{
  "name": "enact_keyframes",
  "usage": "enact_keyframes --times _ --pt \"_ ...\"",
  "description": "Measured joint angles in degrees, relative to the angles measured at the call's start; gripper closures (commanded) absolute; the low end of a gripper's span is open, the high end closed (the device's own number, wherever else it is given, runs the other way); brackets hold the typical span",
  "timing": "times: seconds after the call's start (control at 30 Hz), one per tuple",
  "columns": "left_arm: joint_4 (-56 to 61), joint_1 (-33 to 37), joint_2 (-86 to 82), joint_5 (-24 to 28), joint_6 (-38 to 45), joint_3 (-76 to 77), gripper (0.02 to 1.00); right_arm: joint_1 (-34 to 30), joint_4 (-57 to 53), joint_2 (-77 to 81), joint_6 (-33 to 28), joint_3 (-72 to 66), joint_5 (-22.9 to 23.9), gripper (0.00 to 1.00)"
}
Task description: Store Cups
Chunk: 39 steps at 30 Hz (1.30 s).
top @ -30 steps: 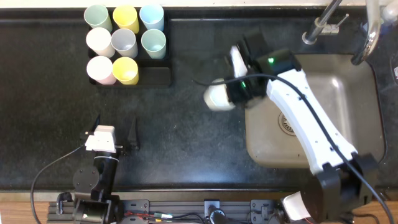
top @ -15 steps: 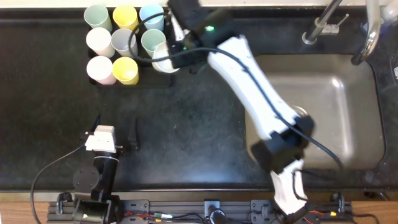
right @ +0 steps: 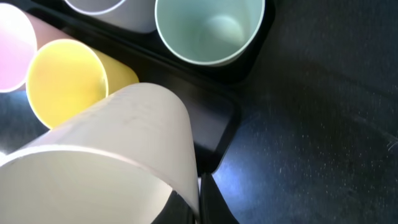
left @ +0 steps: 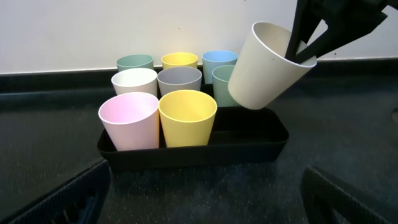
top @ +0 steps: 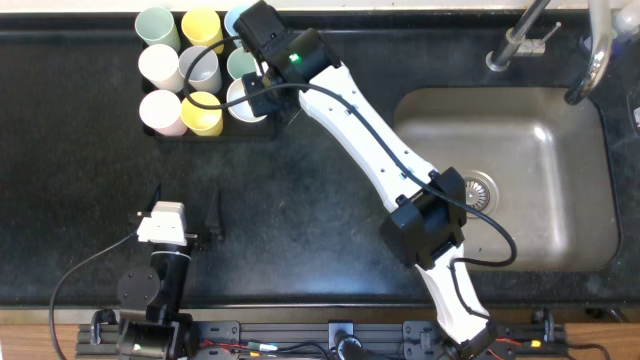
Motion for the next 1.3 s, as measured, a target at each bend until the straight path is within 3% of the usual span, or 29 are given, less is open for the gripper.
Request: enact_keyframes --times 0.9,0.97,1.2,1.3 --pt "0.00 0.00 0.00 -0.02 0.00 0.00 0.018 1.16 -1.44 6.16 1.62 0.33 3.23 0.941" --pt "0.00 0.00 0.00 -0.02 0.00 0.00 0.018 1.16 -1.49 6.54 1.70 0.33 3.32 0.901" --pt "0.00 0.00 0.00 -0.02 0.00 0.00 0.018 1.16 -1.07 6.71 1.90 0.37 3.26 0.555" --pt "0.00 0.00 0.00 -0.02 0.00 0.00 0.018 1.16 -0.42 6.73 1.29 0.39 3.06 0.452"
